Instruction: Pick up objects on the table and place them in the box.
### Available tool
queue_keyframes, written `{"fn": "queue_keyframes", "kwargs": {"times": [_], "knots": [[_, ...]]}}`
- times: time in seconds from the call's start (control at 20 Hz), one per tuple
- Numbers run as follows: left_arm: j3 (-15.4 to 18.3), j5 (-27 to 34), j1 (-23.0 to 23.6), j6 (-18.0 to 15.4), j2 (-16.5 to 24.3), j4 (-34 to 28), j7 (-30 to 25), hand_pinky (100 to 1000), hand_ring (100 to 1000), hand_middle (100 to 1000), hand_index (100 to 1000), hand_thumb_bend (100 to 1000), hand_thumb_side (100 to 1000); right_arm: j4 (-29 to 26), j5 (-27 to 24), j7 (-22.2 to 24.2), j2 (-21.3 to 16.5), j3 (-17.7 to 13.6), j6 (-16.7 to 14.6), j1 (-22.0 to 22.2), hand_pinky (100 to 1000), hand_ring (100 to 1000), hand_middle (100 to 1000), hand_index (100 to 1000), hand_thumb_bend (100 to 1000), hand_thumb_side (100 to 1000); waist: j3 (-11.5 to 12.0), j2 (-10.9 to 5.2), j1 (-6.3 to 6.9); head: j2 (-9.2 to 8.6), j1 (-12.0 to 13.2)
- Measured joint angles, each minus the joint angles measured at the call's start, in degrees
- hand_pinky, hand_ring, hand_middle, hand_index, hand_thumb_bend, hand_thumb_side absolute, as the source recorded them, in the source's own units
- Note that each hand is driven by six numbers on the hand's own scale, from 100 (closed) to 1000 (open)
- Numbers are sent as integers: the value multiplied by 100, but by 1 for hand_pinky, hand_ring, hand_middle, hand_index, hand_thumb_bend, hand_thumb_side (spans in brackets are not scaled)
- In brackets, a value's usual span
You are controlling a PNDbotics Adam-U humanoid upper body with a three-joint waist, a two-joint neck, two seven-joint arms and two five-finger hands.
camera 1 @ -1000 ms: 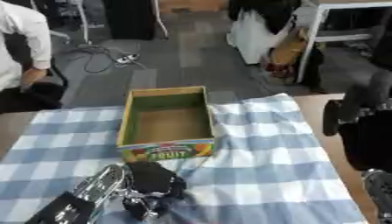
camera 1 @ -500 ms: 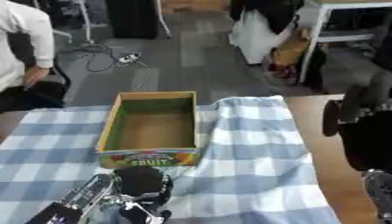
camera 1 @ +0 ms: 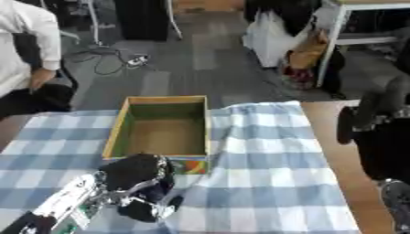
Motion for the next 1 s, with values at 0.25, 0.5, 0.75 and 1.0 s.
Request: {"fn": "queue_keyframes", "kwargs": {"times": [0.25, 0.5, 0.75, 1.0], "knots": [[195, 104, -2, 294, 196, -251, 103, 100, 100, 100, 132, 100, 576, 0, -3, -3, -42, -33, -3, 60, 527, 640, 668, 699, 100, 801, 12, 0, 0, 65, 19], [363, 225, -85, 466, 348, -188, 177, 100, 100, 100, 100, 100, 568, 0, -14, 33, -41, -225, 33, 101, 524, 641, 667, 699, 100, 800, 5, 0, 0, 117, 74], [560, 469, -351, 559, 351, 260, 287, 100, 100, 100, 100, 100, 567, 0, 30, 34, -38, -353, 34, 101, 522, 642, 667, 700, 100, 802, -9, 0, 1, 183, 124], [668, 625, -546, 568, 354, 689, 363, 100, 100, 100, 100, 100, 569, 0, 103, 34, -36, -362, 34, 100, 522, 644, 669, 700, 100, 806, -39, 18, 4, 215, 138]]}}
